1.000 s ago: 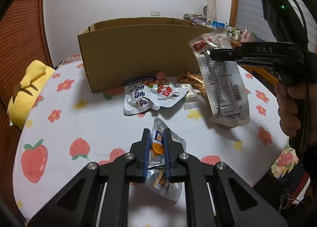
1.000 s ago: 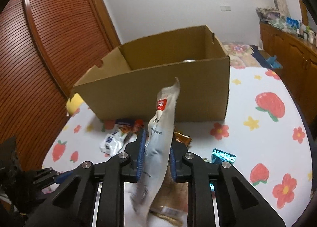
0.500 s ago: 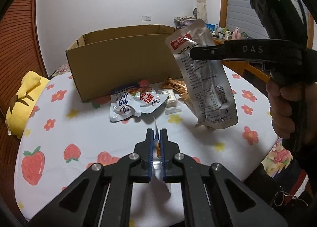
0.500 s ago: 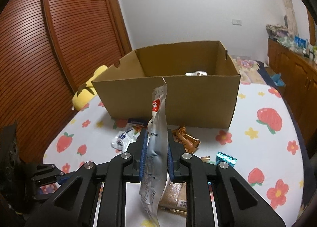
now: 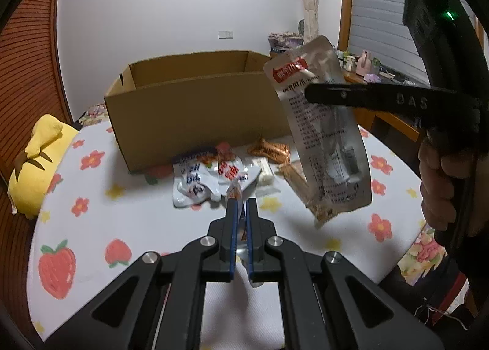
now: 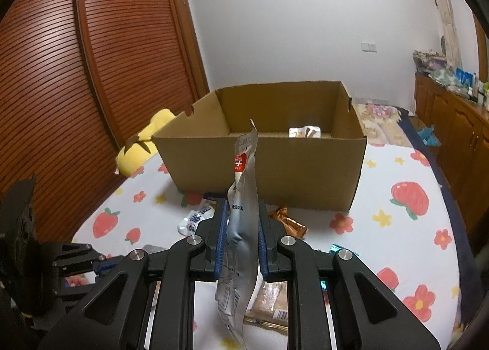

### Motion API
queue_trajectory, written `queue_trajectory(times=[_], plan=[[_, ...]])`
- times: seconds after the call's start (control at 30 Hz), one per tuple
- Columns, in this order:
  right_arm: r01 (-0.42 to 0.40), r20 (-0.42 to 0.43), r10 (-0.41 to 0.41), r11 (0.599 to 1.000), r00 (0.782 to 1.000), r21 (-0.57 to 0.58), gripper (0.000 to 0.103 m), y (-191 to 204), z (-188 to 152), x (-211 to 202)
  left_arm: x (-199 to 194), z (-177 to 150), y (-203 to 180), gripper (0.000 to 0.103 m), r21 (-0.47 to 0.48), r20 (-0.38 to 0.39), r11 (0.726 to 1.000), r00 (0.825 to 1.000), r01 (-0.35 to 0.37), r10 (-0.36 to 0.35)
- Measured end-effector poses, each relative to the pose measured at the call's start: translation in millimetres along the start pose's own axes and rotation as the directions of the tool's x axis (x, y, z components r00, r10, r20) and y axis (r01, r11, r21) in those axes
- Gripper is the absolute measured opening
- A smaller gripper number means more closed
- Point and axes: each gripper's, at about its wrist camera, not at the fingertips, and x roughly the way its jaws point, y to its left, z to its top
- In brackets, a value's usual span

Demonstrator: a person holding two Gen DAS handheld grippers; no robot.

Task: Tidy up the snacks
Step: 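Lift and carry the silver pouch and white pack over the box with both tools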

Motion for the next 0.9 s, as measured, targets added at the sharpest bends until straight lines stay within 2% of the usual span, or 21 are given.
queue_trajectory(times=[0.47, 0.9], plan=[[0.015, 0.047, -0.013, 0.999, 0.999, -0.046, 0.015, 6, 24, -18, -19, 60, 16, 0.001, -0.009, 0.088, 1.000, 0.996, -0.002, 0.002], [0.027, 0.118, -0.015, 0.995, 0.993, -0.098, 0.015, 2, 76, -23, -17, 115, 43, 0.001, -0.018, 0.151, 1.000, 0.988, -0.024, 0.027]])
